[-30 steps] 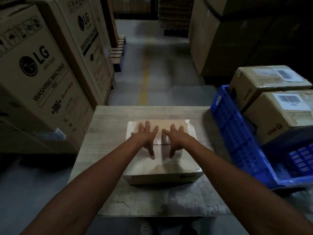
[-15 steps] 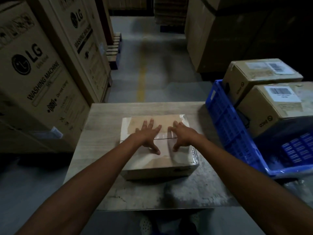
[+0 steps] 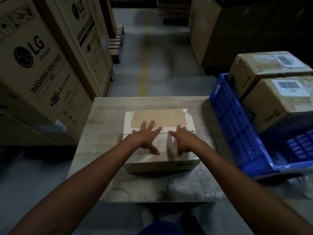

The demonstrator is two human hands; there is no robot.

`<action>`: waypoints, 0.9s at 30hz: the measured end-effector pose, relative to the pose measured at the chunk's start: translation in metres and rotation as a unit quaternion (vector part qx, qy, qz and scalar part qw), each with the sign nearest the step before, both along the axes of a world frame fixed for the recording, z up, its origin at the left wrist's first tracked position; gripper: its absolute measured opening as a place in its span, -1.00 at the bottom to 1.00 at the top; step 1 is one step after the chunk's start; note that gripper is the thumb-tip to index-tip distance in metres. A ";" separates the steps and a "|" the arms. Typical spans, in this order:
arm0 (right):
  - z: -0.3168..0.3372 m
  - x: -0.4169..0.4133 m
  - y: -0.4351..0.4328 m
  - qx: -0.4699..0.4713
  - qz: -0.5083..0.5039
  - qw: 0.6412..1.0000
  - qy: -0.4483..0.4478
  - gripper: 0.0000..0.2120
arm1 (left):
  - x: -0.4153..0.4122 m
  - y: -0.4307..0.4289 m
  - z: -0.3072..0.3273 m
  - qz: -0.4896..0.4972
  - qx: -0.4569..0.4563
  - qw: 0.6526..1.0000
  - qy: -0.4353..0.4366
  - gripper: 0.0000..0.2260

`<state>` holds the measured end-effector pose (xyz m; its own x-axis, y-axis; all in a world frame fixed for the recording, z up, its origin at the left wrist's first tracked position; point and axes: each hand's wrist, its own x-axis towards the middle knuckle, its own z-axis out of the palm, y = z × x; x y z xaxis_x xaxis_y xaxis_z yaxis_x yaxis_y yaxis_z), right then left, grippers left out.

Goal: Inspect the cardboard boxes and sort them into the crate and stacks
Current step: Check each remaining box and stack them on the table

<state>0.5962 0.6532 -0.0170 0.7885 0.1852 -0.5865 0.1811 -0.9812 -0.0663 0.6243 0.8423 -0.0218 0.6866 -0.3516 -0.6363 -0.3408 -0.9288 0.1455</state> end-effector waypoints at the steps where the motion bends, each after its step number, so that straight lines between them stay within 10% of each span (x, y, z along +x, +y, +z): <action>1: 0.002 0.000 0.003 -0.005 -0.004 1.000 0.004 0.11 | -0.001 0.001 0.000 0.003 0.004 1.000 0.000 0.10; 27: 0.009 0.041 0.048 0.022 -0.063 0.998 0.001 0.18 | 0.036 0.036 0.008 0.016 0.022 0.999 -0.027 0.24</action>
<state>0.6375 0.7014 -0.0083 0.8060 0.1111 -0.5814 0.0572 -0.9923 -0.1103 0.6599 0.8780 -0.0135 0.7313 -0.3015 -0.6118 -0.3173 -0.9444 0.0862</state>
